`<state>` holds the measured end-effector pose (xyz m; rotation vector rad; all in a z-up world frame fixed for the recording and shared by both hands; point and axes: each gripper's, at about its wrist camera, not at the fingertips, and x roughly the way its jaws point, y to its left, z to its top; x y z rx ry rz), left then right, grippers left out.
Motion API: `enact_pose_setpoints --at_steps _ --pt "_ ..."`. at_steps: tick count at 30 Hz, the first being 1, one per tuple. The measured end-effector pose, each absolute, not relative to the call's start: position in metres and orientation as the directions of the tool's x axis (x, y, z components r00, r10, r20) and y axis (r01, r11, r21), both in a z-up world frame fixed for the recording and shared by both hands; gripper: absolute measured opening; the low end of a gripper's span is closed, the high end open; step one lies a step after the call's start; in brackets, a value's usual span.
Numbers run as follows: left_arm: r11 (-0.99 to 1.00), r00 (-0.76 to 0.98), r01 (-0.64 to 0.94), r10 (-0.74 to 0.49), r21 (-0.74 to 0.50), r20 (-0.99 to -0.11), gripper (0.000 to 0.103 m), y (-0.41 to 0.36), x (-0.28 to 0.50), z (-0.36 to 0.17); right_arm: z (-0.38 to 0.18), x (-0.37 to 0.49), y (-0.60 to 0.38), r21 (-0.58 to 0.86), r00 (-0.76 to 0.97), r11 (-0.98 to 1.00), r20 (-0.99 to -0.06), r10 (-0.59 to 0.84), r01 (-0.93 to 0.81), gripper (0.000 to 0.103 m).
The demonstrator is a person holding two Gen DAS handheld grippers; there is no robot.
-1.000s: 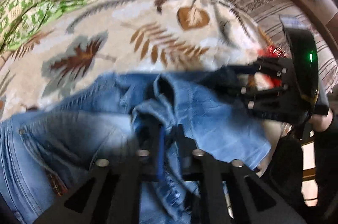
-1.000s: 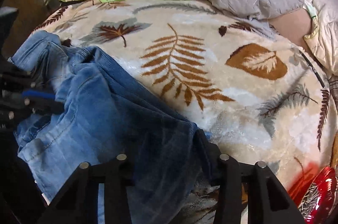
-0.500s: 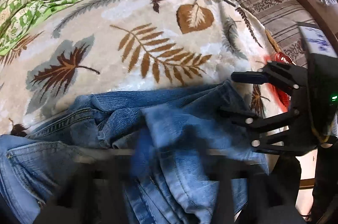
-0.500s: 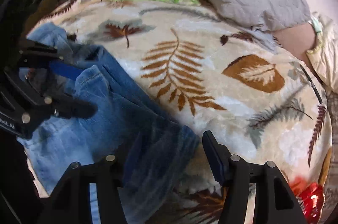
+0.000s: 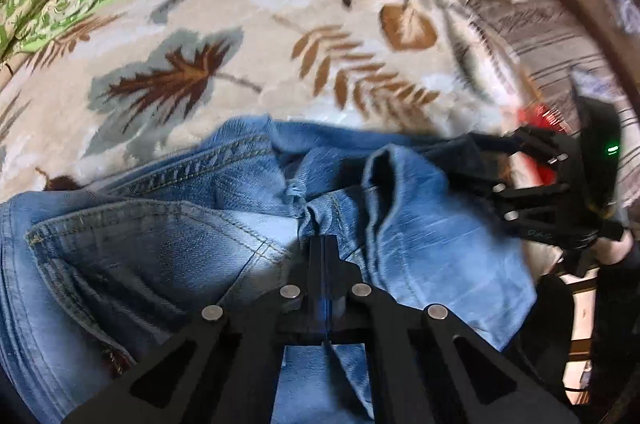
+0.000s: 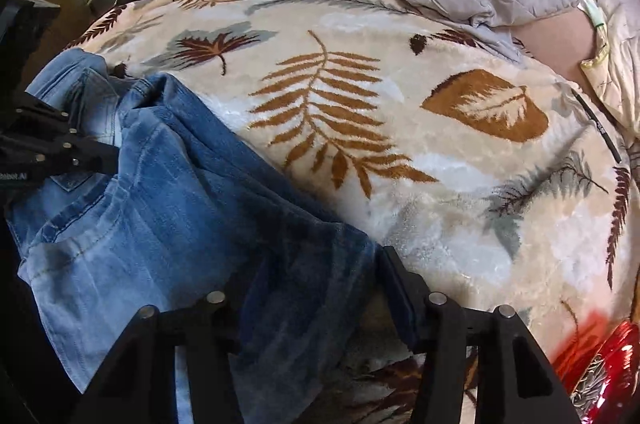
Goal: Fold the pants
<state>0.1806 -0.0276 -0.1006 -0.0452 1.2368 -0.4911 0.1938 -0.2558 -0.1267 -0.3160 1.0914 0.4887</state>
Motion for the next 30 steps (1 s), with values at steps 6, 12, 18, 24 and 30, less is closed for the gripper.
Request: enact_pose_setpoints --at_steps 6,12,18,24,30 --pt "0.861 0.312 0.410 -0.442 -0.300 -0.841 0.066 -0.046 0.177 -0.068 -0.102 0.180 -0.264 -0.003 0.407 0.860 -0.882 0.238 -0.510 0.075" --pt "0.877 0.220 0.397 -0.376 -0.270 -0.900 0.072 -0.079 0.196 -0.102 -0.089 0.163 -0.276 -0.033 0.440 0.858 -0.868 0.230 -0.513 0.080" --pt "0.847 0.185 0.455 -0.394 -0.277 -0.900 0.009 -0.087 0.187 -0.123 -0.117 0.152 -0.260 -0.038 0.371 0.830 -0.905 0.207 -0.556 0.080" --pt "0.819 0.161 0.439 -0.475 -0.368 -0.865 0.005 -0.058 0.179 -0.106 -0.132 0.154 -0.268 0.047 0.340 0.862 -0.907 0.249 -0.505 0.080" --pt "0.860 0.141 0.351 -0.439 -0.369 -0.888 0.007 -0.046 0.189 -0.132 -0.134 0.148 -0.257 -0.014 0.374 0.863 -0.905 0.204 -0.504 0.077"
